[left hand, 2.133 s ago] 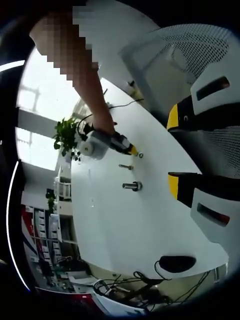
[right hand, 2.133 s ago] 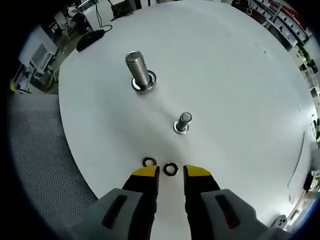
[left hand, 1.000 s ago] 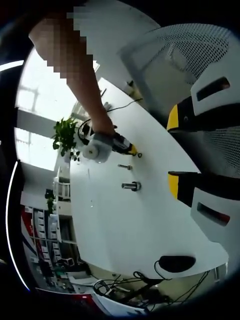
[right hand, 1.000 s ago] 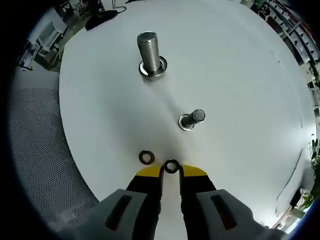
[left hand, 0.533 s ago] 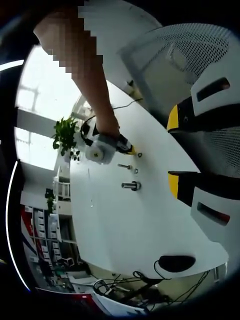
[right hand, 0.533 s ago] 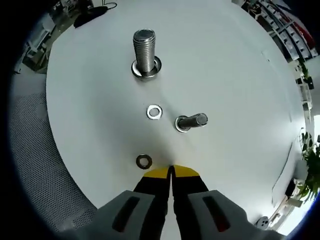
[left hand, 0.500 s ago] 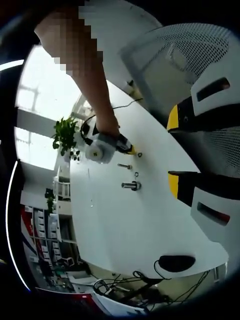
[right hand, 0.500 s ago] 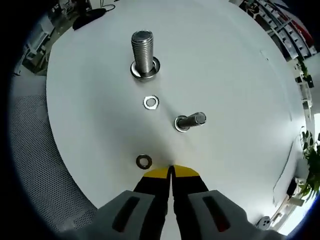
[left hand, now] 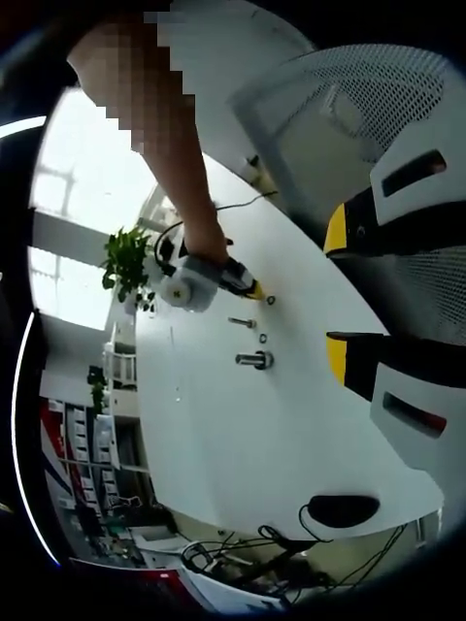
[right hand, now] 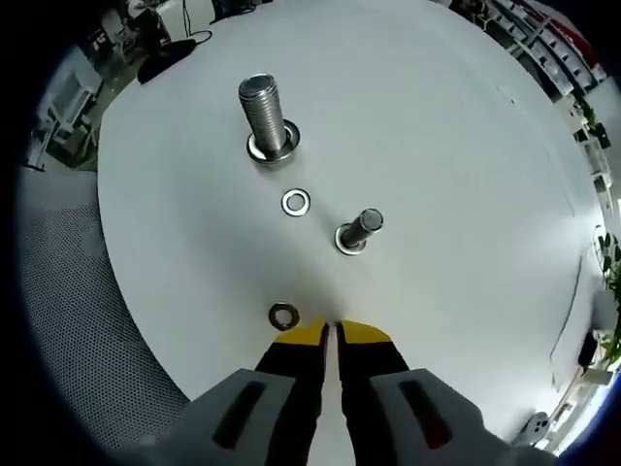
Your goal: Place the washer onto the threaded stud by aligning its center hole with the stud, sliding it down to the base, and recovering from edge contact or off-axis alignment until the washer reaches the visible bottom stop.
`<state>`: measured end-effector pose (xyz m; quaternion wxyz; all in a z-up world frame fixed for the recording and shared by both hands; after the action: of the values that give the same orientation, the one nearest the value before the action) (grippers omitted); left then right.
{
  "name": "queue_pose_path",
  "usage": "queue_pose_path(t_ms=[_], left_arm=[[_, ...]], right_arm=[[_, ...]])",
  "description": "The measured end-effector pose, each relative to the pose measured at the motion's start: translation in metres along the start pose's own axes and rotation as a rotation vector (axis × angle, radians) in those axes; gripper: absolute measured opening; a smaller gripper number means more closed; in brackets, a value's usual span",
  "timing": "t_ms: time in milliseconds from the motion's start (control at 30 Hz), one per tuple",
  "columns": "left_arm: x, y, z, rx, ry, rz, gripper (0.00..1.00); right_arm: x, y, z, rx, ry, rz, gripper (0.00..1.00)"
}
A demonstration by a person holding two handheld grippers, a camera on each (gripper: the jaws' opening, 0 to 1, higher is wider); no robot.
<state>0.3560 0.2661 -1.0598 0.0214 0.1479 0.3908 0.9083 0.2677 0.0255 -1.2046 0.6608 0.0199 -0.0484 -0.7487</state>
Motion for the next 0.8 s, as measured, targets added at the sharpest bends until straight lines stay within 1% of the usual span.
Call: queue_pose_path(t_ms=[33, 100, 133, 233, 267, 300, 333, 400, 433, 600, 767, 800], left_arm=[[0.0, 0.0, 0.0, 0.001, -0.001, -0.001, 0.28], [0.0, 0.001, 0.0, 0.003, -0.001, -0.001, 0.28], [0.001, 0.002, 0.0, 0.003, -0.001, -0.001, 0.28], [0.001, 0.002, 0.001, 0.008, -0.001, 0.001, 0.29], [0.0, 0.002, 0.001, 0.009, 0.0, 0.0, 0.29], [0.0, 0.002, 0.001, 0.009, 0.0, 0.0, 0.29], [0.0, 0.002, 0.001, 0.01, 0.0, 0.0, 0.29], [0.001, 0.003, 0.001, 0.014, 0.0, 0.001, 0.29], [0.0, 0.002, 0.001, 0.013, 0.001, 0.0, 0.29], [0.001, 0.003, 0.002, 0.013, -0.001, -0.001, 0.29], [0.001, 0.003, 0.002, 0.011, -0.003, -0.004, 0.29], [0.001, 0.003, 0.002, 0.01, -0.003, -0.004, 0.29]], right_arm=[[-0.002, 0.0, 0.0, 0.014, 0.02, -0.028, 0.11], [-0.008, -0.001, 0.002, 0.025, 0.045, -0.029, 0.17], [-0.009, -0.002, -0.001, 0.027, 0.044, -0.005, 0.2], [-0.019, -0.003, -0.003, 0.026, 0.05, 0.103, 0.3], [-0.018, -0.003, -0.004, 0.019, 0.049, 0.15, 0.34], [-0.009, -0.001, -0.007, 0.018, 0.039, 0.181, 0.34], [-0.011, -0.001, -0.007, 0.015, 0.049, 0.158, 0.34], [-0.012, 0.0, -0.007, 0.018, 0.054, 0.151, 0.37], [-0.015, 0.001, -0.007, 0.019, 0.049, 0.15, 0.38], [-0.022, 0.006, -0.01, 0.042, 0.053, 0.227, 0.27], [-0.023, 0.009, -0.01, 0.037, 0.056, 0.221, 0.25], [-0.023, 0.007, -0.01, 0.034, 0.056, 0.223, 0.25]])
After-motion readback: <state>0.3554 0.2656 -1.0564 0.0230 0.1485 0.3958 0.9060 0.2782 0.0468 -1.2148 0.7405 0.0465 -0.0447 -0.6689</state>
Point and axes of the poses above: the point that each gripper's makers call its tool centre point, and the gripper's own axes: z roughly backward along the fingers, x roughly to its right, y roughly out of its top, the point moved 3 cm from there along z, roughly backward along the fingers, and after that the axes turned 6 degrees about -x, right-handed, at the moved point
